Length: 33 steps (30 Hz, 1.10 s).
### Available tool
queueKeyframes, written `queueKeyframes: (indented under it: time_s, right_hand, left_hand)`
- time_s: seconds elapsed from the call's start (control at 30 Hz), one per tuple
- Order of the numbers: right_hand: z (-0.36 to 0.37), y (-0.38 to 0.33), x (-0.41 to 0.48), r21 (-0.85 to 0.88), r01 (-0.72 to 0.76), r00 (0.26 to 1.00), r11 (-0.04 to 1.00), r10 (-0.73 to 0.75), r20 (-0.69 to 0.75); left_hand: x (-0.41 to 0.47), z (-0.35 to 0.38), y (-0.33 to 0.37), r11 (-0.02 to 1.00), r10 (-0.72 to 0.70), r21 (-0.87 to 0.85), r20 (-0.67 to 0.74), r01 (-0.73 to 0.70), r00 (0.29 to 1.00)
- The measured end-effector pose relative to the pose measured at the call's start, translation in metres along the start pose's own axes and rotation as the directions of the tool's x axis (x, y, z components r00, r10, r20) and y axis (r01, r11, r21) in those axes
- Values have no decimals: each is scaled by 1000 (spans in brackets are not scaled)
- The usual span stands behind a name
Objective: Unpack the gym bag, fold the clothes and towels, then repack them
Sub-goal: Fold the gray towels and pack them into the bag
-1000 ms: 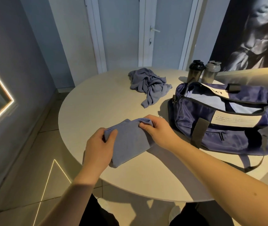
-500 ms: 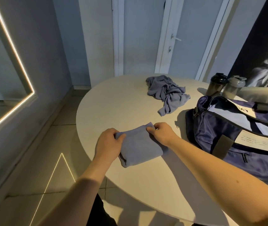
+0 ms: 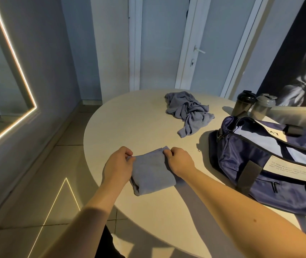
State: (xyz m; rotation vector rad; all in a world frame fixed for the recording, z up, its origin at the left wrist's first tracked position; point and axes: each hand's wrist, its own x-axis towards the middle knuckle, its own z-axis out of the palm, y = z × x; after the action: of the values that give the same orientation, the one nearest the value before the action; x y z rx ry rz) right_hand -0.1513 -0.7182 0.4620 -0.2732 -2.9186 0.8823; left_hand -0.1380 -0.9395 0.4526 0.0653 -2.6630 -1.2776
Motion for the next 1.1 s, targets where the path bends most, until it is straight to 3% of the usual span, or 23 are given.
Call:
queueKeyframes:
  time_s: [0.13, 0.23, 0.33, 0.43, 0.53, 0.73, 1.0, 1.1]
  right_hand:
    - [2, -2, -2, -44, 11, 1000, 999, -12, -11]
    - [2, 0, -2, -38, 19, 1000, 999, -20, -22]
    - [2, 1, -2, -21, 28, 999, 999, -28, -21]
    - [-2, 2, -2, 31, 58, 998, 998, -57, -16]
    - [-8, 0, -1, 51, 127, 992, 991, -126, -14]
    - [-20, -9, 4, 172, 306, 952, 936, -306, -27]
    - [-3, 0, 17, 110, 114, 993, 987, -112, -24]
    - [-4, -8, 9, -40, 132, 977, 990, -137, -164]
  left_hand:
    - [-14, 4, 22, 952, 267, 166, -52, -256, 962]
    - [-28, 11, 39, 910, 342, 211, 106, -357, 934]
    - [-32, 20, 31, 849, 303, 369, 248, -379, 920]
    - [-36, 20, 22, 825, 239, 447, 277, -346, 930]
    - [-41, 18, 18, 786, 218, 530, 244, -319, 945]
    - [-41, 19, 12, 833, 244, 484, 117, -269, 963]
    - [-42, 23, 11, 632, 294, 648, 307, -426, 905]
    - [-45, 22, 9, 642, 283, 637, 321, -427, 904]
